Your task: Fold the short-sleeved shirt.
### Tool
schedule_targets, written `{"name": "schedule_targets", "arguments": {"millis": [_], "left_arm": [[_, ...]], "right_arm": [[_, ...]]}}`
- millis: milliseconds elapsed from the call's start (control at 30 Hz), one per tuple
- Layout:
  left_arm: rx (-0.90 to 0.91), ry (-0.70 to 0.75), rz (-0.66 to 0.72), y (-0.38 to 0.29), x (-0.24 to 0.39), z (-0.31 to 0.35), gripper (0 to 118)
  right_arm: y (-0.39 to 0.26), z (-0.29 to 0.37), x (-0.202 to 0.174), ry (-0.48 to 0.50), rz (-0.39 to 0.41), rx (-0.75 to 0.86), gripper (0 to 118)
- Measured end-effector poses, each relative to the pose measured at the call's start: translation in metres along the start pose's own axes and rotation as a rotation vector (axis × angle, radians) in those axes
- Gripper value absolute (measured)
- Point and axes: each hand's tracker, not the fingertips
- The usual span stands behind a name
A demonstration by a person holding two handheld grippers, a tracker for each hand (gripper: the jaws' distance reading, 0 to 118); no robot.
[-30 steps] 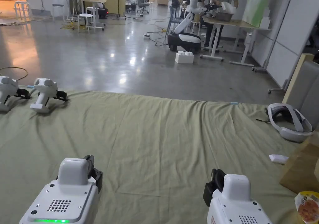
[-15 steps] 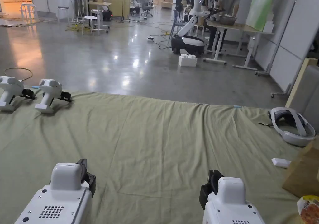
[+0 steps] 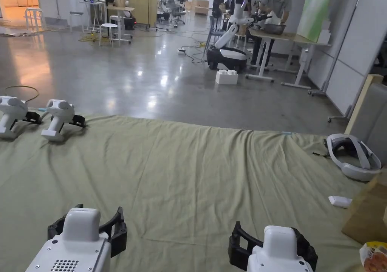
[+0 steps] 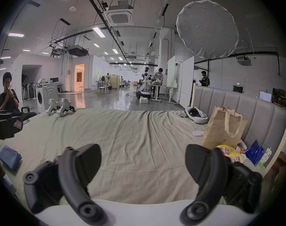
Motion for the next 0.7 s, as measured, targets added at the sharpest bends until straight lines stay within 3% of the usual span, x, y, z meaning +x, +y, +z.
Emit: {"name": "schedule_targets", "arguments": {"millis": [67, 233, 600, 700], "left_arm": [[0.002, 0.002, 0.011, 0.0, -0.001, 0.001, 92], [0.033, -0.001, 0.047, 0.002, -0.006, 0.007, 97], [0.039, -0.013, -0.007, 0.008, -0.006, 0.007, 99], [0.037, -0.017, -0.008, 0.01, -0.004, 0.007, 99]], "right_arm": [[0.001, 0.001, 0.003, 0.004, -0.013, 0.003, 113], [0.007, 0.005, 0.006, 0.008, -0.025, 0.016, 114], [0.014, -0.008, 0.013, 0.12, -0.102, -0.048, 114], [0.016, -0.01, 0.009, 0.076, -0.082, -0.051, 114]]}}
